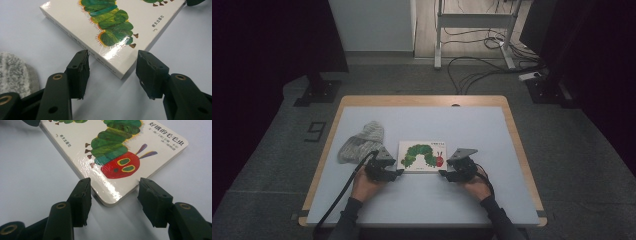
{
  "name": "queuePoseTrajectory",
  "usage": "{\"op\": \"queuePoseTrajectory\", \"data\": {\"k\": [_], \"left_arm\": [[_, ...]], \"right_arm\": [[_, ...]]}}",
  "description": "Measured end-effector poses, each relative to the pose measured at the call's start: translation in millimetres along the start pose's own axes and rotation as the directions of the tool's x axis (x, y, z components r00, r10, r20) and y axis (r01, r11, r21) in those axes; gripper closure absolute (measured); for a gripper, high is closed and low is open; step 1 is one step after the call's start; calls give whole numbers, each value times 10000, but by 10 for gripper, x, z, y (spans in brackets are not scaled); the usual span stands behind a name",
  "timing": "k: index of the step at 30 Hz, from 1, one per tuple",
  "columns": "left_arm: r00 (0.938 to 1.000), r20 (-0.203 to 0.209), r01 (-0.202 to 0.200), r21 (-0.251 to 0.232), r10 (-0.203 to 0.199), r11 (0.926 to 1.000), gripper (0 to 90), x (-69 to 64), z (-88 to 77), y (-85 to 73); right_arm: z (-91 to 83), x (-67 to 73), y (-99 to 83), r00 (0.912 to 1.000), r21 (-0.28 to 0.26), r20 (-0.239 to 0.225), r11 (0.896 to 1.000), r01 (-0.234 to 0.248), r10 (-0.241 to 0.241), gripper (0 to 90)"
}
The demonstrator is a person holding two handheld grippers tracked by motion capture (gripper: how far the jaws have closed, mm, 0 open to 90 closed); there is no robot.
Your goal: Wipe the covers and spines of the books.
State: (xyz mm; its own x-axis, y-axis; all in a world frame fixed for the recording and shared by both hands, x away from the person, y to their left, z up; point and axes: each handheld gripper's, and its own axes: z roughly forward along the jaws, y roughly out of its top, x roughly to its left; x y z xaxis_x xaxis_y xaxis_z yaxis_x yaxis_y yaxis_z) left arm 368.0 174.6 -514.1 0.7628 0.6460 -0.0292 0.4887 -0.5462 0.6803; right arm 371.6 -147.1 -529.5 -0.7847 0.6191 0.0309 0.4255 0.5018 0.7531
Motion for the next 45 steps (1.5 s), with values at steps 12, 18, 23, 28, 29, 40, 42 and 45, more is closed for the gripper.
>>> {"op": "queuePoseTrajectory", "data": {"k": [12,18,23,28,29,40,42,45], "left_arm": [[9998,-215,46,-34,-47,10000,415,11,4,23],[9983,-348,454,-216,-462,9987,208,30,-42,34],[9972,-494,562,-177,-570,9983,106,-7,-92,30],[9986,-434,312,-136,-317,9994,6,-75,-166,15],[9986,-456,253,-130,-259,9996,0,-89,-187,11],[9991,-413,0,-352,-15,9994,0,-208,-459,-64],[9987,-509,-86,-324,69,9994,0,-225,-497,-86],[9983,-573,-75,-391,53,9992,0,-237,-558,-128]], "right_arm": [[25,-34,30,10000,44,67,10000,-67,67,419],[36,-9,44,10000,153,61,9999,-1,0,295],[20,10,42,10000,164,-59,9998,75,-74,198],[-46,27,58,9999,117,-91,9999,91,-90,125],[-65,32,60,9999,110,-49,9998,137,-137,123],[-324,75,36,9991,61,119,9992,406,-407,0],[-379,73,22,9991,34,169,9992,387,-388,0],[-459,59,-3,9988,7,305,9993,372,-372,0]]}}
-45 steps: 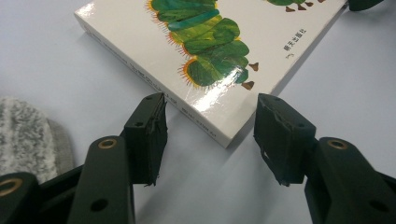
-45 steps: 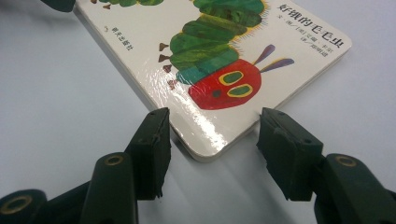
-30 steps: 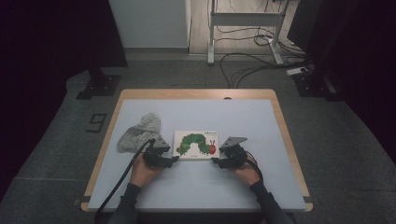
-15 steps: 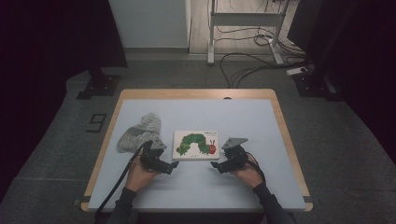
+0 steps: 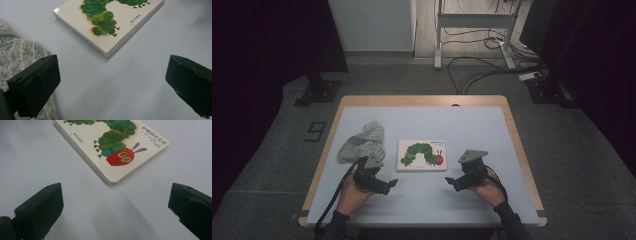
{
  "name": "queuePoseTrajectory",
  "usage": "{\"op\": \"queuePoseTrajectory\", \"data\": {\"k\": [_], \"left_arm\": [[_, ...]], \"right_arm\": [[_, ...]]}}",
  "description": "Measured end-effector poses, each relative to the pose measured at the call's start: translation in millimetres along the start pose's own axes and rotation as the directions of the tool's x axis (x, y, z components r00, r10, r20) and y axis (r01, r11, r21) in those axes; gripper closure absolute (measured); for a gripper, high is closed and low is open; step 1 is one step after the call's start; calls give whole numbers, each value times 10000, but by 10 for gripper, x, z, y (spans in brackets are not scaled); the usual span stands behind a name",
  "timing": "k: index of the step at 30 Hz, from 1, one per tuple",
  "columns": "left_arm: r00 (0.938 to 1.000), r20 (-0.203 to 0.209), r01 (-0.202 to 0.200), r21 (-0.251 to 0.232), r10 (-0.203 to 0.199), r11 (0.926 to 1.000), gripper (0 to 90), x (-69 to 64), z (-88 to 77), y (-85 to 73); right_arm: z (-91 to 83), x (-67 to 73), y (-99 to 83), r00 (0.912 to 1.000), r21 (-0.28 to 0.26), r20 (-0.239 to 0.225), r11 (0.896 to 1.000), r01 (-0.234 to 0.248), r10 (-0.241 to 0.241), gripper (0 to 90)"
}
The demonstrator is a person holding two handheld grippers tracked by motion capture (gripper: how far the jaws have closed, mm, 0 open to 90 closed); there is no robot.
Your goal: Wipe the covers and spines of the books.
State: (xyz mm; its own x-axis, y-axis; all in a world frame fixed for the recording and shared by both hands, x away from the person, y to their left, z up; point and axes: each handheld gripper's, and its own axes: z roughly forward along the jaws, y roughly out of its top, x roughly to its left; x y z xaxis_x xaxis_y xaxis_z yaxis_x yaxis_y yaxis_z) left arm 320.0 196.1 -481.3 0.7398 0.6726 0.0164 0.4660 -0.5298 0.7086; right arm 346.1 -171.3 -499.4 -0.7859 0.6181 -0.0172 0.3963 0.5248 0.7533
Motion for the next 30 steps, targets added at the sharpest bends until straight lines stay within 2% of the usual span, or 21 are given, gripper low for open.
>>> {"op": "queuePoseTrajectory", "data": {"k": [8,16,21,25,30], "left_arm": [[9989,-456,106,-158,-114,9998,0,41,-159,-169],[9950,-847,498,-289,-521,9983,0,116,-250,-440],[9889,-1171,906,-113,-913,9958,0,190,-215,-638],[9855,-1251,1181,208,-1146,9928,0,242,-156,-768],[9849,-1024,1468,667,-1396,9869,0,282,-111,-761]], "right_arm": [[-175,-46,-99,9996,-25,288,10000,-60,60,0],[-292,-138,-294,9974,35,606,9992,-396,393,0],[-317,-223,-454,9926,54,902,9966,-828,819,0],[-288,-282,-577,9884,146,1056,9937,-1113,1092,0],[-226,-321,-681,9845,406,1102,9891,-1419,1367,0]]}}
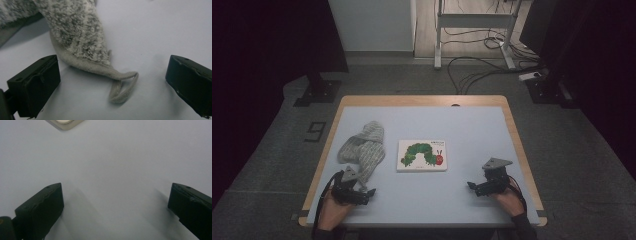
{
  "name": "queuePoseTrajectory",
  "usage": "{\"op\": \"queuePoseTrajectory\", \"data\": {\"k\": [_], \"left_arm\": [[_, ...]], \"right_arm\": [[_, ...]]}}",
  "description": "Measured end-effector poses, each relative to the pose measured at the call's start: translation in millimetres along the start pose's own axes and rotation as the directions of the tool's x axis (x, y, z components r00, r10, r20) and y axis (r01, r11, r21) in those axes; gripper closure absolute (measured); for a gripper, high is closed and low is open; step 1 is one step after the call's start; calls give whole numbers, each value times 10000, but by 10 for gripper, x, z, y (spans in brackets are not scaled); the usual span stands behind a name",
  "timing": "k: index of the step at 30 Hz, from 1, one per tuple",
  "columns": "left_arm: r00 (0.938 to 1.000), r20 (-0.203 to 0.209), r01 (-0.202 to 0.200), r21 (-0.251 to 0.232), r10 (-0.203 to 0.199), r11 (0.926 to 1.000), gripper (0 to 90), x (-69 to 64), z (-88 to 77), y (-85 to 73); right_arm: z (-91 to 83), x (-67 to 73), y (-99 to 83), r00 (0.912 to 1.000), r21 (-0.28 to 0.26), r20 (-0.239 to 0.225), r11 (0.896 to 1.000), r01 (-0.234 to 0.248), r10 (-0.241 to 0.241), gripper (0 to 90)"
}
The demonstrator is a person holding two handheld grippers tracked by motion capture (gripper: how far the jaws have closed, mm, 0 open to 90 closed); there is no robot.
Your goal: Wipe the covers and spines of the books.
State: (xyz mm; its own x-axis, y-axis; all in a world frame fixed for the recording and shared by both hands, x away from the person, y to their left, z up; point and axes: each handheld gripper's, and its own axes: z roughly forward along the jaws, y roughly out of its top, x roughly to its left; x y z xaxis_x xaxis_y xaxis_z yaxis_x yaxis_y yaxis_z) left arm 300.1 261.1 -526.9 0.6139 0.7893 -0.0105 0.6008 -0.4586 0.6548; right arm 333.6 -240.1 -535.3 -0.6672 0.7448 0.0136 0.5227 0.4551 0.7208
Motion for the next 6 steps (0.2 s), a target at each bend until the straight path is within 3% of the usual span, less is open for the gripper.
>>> {"op": "queuePoseTrajectory", "data": {"k": [6], "left_arm": [[10000,5,-7,7,7,10000,0,-2,1,-3]], "right_arm": [[5,3,-6,10000,39,-28,10000,51,-51,0]]}}
